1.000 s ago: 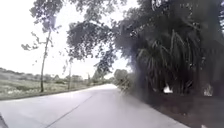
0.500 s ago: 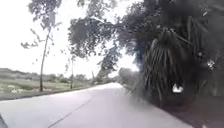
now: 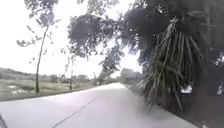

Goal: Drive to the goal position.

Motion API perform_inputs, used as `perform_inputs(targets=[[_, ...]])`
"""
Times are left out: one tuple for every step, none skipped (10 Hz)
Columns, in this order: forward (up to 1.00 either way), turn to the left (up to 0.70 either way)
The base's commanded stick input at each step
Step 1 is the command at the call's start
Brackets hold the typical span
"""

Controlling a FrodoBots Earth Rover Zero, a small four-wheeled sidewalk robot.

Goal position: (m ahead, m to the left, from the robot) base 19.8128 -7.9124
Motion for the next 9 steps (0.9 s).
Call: perform_inputs(targets=[[1.00,0.00],[1.00,0.00],[1.00,0.00],[1.00,0.00],[1.00,0.00],[1.00,0.00],[1.00,0.00],[1.00,0.00],[1.00,0.00]])
